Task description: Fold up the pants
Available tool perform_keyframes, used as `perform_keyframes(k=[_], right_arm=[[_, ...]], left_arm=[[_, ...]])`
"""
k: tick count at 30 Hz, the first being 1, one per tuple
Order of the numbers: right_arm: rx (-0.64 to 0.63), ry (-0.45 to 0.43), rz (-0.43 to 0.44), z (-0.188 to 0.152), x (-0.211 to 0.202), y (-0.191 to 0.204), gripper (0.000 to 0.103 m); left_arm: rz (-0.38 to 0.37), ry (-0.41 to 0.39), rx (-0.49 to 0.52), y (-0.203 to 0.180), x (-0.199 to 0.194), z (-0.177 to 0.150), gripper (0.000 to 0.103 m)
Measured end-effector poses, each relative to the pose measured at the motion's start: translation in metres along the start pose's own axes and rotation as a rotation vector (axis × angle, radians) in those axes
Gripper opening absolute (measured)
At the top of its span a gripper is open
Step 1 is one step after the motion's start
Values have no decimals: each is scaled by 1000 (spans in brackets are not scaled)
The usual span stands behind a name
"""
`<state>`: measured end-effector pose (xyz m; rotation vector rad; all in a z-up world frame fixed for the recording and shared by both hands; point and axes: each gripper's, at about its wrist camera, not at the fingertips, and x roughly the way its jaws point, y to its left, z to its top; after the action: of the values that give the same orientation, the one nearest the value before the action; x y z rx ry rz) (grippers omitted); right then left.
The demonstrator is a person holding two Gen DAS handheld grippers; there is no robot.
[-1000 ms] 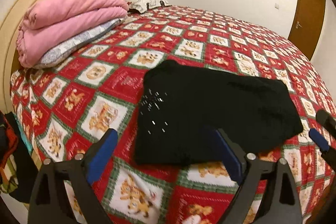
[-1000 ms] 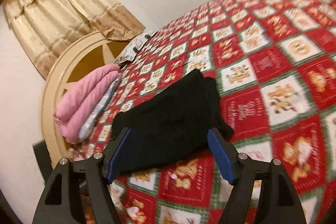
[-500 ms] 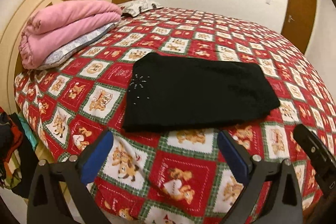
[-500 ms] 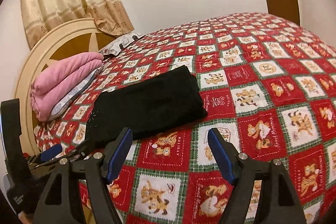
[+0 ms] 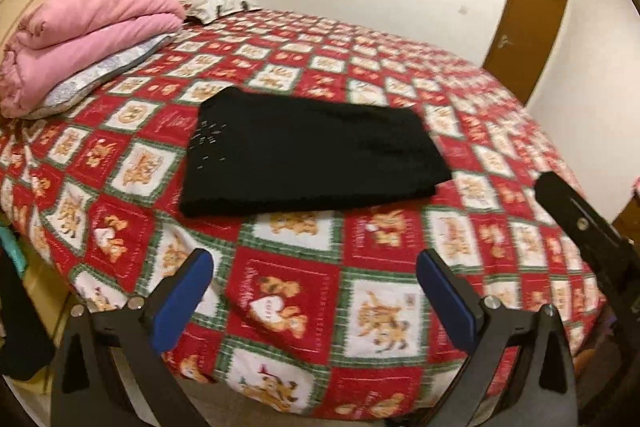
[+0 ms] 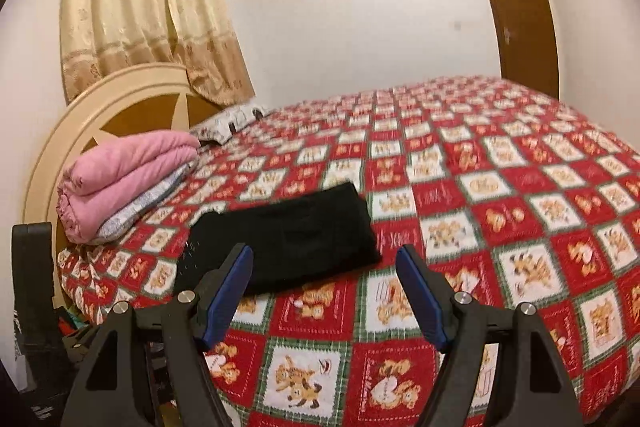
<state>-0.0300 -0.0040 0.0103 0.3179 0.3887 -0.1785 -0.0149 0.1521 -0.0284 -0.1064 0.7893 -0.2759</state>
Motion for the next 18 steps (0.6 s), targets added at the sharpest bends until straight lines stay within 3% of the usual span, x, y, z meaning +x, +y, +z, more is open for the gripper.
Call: perform_keyframes(k=[3, 8, 10, 18], right_arm=[[10, -37, 10, 4, -10, 2, 76], [33, -86, 32, 10, -24, 1, 76], [36, -100, 43, 11, -29, 2, 76], [41, -117, 54, 11, -34, 2, 76]], left_arm=[[16, -61, 13, -2, -16, 3, 103], [240, -230, 58, -6, -49, 10, 103], [294, -277, 62, -4, -58, 12, 103], [299, -295, 34, 4, -69, 14, 103]])
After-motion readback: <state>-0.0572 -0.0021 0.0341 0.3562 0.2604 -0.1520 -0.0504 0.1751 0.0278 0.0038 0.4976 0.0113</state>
